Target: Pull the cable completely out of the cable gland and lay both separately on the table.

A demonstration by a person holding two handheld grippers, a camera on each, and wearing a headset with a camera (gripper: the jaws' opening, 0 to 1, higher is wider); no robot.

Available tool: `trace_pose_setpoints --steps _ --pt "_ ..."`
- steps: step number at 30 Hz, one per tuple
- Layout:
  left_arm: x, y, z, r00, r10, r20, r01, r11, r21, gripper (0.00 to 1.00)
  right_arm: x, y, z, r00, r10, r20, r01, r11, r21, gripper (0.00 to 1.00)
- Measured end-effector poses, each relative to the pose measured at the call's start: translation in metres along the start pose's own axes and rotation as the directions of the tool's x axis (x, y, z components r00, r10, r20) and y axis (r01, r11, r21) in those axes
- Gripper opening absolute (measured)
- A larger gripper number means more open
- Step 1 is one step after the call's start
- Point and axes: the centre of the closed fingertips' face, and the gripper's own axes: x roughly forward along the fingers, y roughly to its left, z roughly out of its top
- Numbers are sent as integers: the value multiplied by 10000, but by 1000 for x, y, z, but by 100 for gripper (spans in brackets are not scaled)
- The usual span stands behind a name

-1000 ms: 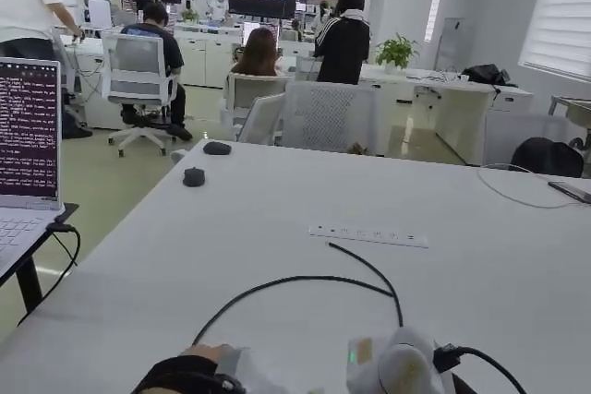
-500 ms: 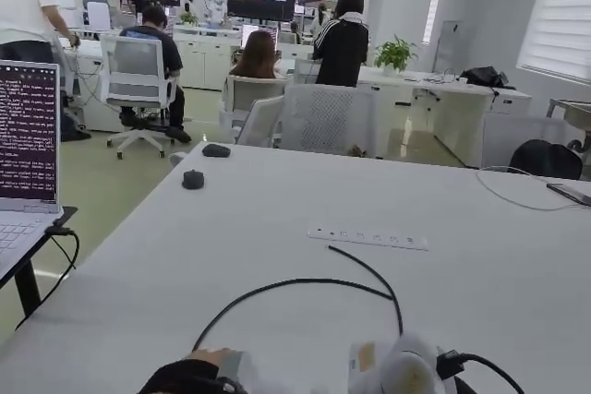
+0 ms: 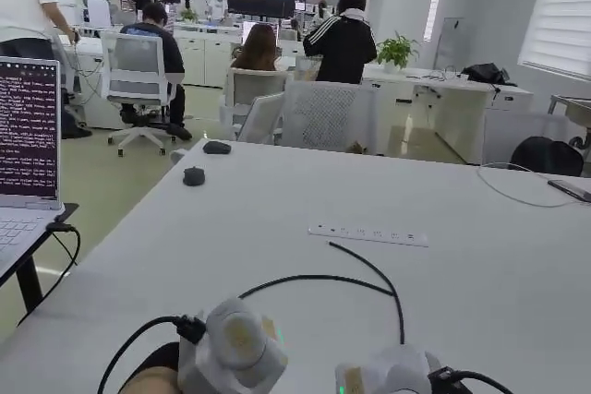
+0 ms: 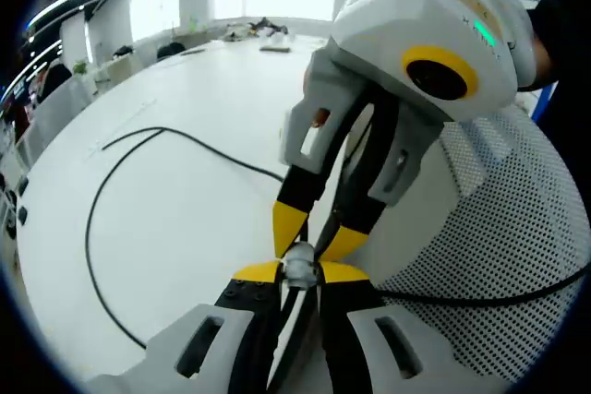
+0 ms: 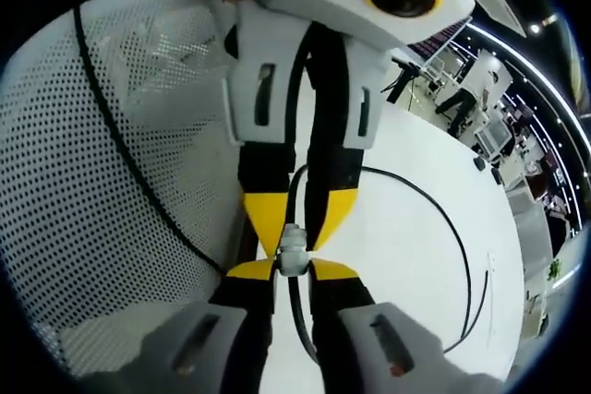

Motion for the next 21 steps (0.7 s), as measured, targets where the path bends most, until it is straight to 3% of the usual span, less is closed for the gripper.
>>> trace_pose_setpoints --steps 3,5,7,10,12,14,18,21 --pt "0 4 -2 9980 555 -306 -525 9943 928 16 3 -2 -3 9999 122 18 -123 9917 1278 18" --pt "1 5 -5 9948 798 -635 -688 9848 1594 16 3 -5 -8 9999 27 -118 -12 9922 1249 25" --pt "2 5 -6 9929 940 -734 -775 9762 2025 16 3 -4 -12 9996 62 -270 -25 9906 1370 22" --pt "3 3 -5 9916 1054 -751 -851 9683 2348 16 2 -6 -15 9992 -48 -400 107 9888 1488 19" --pt "4 4 -7 9898 1124 -871 -871 9634 2536 16 1 -7 -17 9990 -37 -452 110 9867 1622 4" --pt "4 6 -11 9864 1262 -1050 -939 9583 2698 16 1 -7 -18 9990 -40 -447 118 9841 1772 4" --pt "3 14 -20 9761 1606 -1461 -1120 9490 2947 16 0 -10 -29 9954 -202 -936 358 9851 1684 4" --pt "0 21 -26 9646 1956 -1770 -1337 9409 3112 15 -4 -18 -43 9875 -522 -1487 821 9759 2020 4"
